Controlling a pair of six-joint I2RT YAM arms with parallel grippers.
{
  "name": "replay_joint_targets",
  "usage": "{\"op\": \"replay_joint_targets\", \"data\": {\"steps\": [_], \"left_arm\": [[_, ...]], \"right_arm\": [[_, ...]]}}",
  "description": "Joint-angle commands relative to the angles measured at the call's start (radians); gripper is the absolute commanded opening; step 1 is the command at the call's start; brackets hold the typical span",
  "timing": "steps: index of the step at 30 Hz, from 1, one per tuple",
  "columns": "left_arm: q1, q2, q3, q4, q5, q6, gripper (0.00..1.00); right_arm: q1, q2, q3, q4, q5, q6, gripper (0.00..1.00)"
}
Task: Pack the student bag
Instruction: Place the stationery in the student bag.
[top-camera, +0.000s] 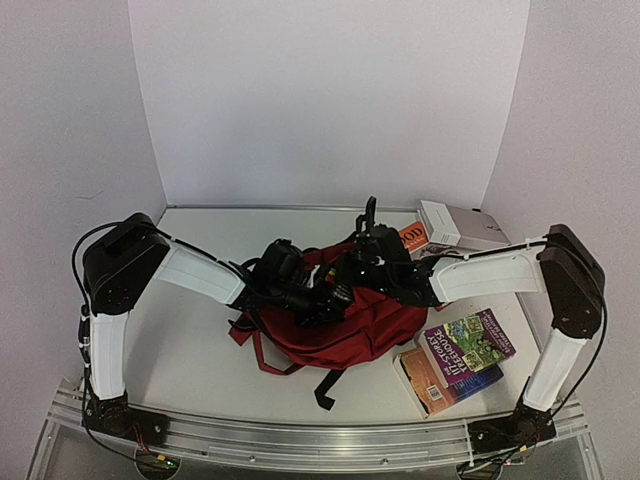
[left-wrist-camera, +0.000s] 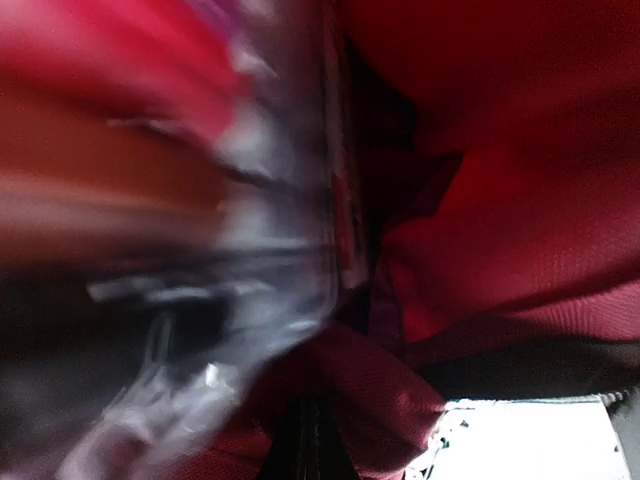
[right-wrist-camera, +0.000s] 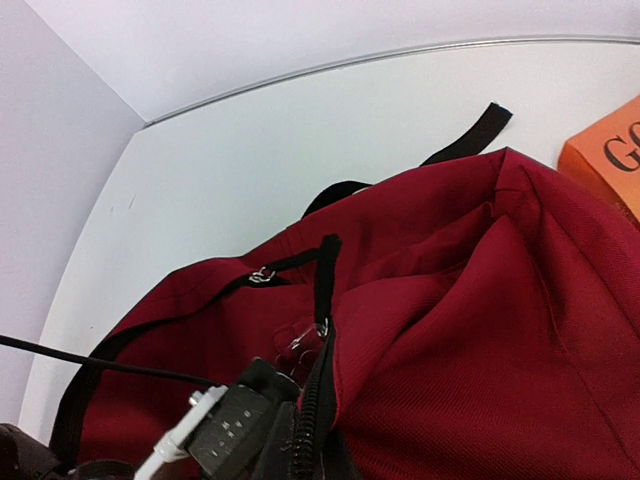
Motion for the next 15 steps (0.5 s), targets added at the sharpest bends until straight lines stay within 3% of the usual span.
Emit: {"op": "replay_joint_targets", "data": {"steps": [1,4,15], "left_arm": [[0.003,-0.02,0.089,-0.055,0.019,0.098,0.0],[0.013,-0.052,0.073,-0.052,-0.005,0.12,0.02],[0.059,-0.315,-0.12,-0.245,-0.146,0.161,0.42]], "right_arm": [[0.004,-0.011,0.058,0.143,-0.128,-0.046,0.0],[0.004,-0.06,-0.001,0.143,-0.111,-0.044,0.0],[0.004,-0.173,-0.113,0.122,-0.205,-0.022,0.0]]}}
